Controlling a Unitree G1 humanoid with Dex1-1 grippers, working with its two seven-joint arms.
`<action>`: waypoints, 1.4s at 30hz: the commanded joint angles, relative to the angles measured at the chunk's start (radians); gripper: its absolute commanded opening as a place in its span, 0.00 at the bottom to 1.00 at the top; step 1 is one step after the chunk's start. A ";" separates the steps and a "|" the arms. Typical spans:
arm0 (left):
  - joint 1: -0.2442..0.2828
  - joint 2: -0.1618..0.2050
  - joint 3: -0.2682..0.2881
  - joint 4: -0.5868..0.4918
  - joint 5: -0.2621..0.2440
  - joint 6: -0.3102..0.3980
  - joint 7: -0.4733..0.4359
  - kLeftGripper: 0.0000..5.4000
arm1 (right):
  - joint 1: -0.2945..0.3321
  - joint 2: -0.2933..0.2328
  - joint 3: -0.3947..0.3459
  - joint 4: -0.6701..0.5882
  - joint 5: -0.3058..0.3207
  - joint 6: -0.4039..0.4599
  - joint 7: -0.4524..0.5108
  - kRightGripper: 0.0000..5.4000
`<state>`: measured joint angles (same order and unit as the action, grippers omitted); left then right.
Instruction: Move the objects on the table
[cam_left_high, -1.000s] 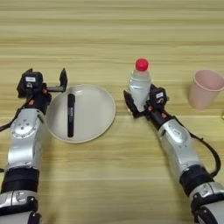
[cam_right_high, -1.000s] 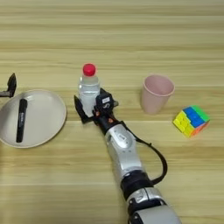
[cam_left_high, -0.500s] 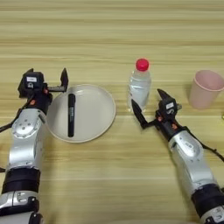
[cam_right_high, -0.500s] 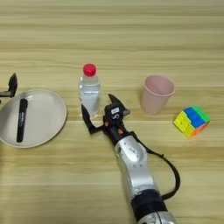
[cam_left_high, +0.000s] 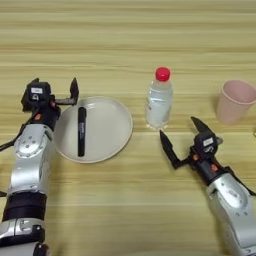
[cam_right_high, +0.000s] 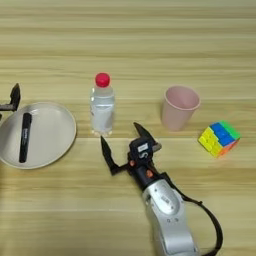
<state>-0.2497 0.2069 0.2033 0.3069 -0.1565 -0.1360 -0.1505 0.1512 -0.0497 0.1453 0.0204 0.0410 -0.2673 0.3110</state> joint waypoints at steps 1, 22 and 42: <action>0.001 -0.002 0.000 -0.002 0.001 0.011 0.004 1.00 | 0.062 -0.032 -0.032 -0.093 -0.008 0.014 -0.030 0.99; -0.013 0.013 0.035 0.027 -0.011 0.000 -0.004 1.00 | 0.205 -0.112 -0.292 -0.222 0.045 -0.027 -0.128 0.99; -0.039 0.021 0.033 0.057 -0.008 -0.011 -0.013 1.00 | 0.042 -0.139 -0.419 0.016 0.040 -0.115 -0.204 0.99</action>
<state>-0.2690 0.2159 0.2326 0.3553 -0.1623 -0.1416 -0.1599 0.2227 -0.1760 -0.2559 0.0024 0.0775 -0.3679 0.1171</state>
